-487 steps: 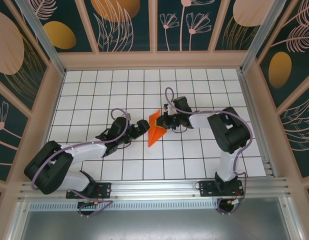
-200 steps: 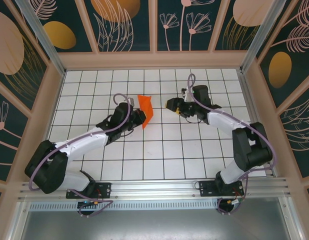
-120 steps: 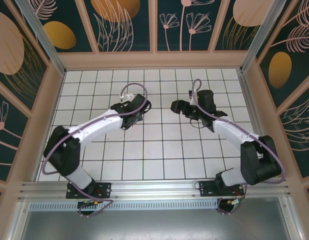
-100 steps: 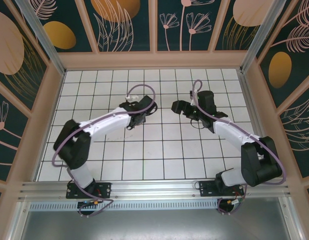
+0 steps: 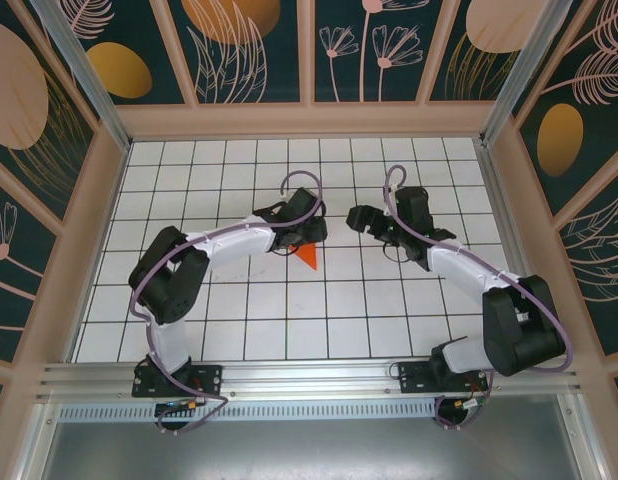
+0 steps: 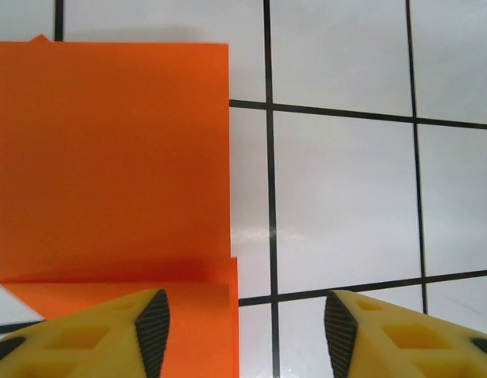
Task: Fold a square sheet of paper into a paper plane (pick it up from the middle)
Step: Turn over the paper at the center of the table, then fold the wing for the fifth time at the center of the table.
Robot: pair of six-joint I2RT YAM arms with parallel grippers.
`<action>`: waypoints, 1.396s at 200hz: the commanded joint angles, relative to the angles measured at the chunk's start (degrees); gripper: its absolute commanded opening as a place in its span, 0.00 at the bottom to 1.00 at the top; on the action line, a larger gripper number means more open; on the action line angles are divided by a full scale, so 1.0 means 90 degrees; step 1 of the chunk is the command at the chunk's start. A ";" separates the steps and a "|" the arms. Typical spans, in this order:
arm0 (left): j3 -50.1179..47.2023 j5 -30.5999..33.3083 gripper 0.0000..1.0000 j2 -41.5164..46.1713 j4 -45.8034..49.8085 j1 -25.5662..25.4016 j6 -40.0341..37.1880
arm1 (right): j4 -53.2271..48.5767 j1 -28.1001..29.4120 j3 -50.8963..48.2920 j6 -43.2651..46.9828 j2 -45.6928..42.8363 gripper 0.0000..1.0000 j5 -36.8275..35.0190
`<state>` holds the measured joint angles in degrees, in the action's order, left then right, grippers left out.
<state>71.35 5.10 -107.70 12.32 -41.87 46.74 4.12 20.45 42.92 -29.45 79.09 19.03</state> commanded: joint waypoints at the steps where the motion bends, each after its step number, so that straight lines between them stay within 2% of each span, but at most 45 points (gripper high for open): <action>1: -0.0504 -0.0742 0.62 0.0531 -0.0927 0.0325 0.0195 | 0.0234 0.0282 -0.0073 -0.0048 0.0002 0.80 -0.0198; 18: -0.0867 -0.0669 0.68 0.0945 -0.1165 0.0522 0.0279 | 0.0174 0.0744 0.0078 -0.0124 0.0274 0.76 -0.0459; 47: -0.1450 -0.0056 0.84 0.1650 -0.1025 0.0849 0.0435 | 0.0071 0.1658 0.0617 -0.0360 0.1116 0.61 -0.0652; 64: -0.1953 0.0242 0.90 0.2043 -0.1007 0.1094 0.0590 | 0.0024 0.1992 0.1010 -0.0446 0.1679 0.52 -0.0590; 84: -0.2506 0.0420 0.98 0.2489 -0.1070 0.1342 0.0739 | -0.0065 0.2245 0.1487 -0.0468 0.2228 0.48 -0.0566; 137: -0.3425 0.0594 0.99 0.3219 -0.1124 0.1684 0.0842 | -0.0622 0.2367 0.2703 -0.0405 0.3531 0.43 -0.0845; 180: -0.3640 0.0672 0.99 0.3451 -0.1105 0.1727 0.0829 | -0.1273 0.2366 0.3182 0.0192 0.4202 0.41 -0.0797; 209: -0.3621 0.0639 0.98 0.3424 -0.1133 0.1743 0.0767 | -0.1875 0.2360 0.3002 0.1403 0.4315 0.38 -0.0264; 238: -0.3582 0.0611 0.99 0.3407 -0.1154 0.1744 0.0726 | -0.2264 0.2356 0.2403 0.2500 0.3790 0.38 0.0239; 263: -0.3606 0.0428 0.99 0.3431 -0.1262 0.1745 0.0727 | -0.2331 0.2357 0.1983 0.3076 0.2838 0.37 -0.0133; 279: -0.3665 0.0112 0.98 0.3435 -0.1448 0.1732 0.0749 | -0.2118 0.2260 0.1805 0.2850 0.2294 0.39 -0.0377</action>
<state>39.40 9.17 -77.52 2.57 -26.61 53.49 -10.41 41.36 61.98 -7.66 107.28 17.74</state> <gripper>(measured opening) 0.985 0.370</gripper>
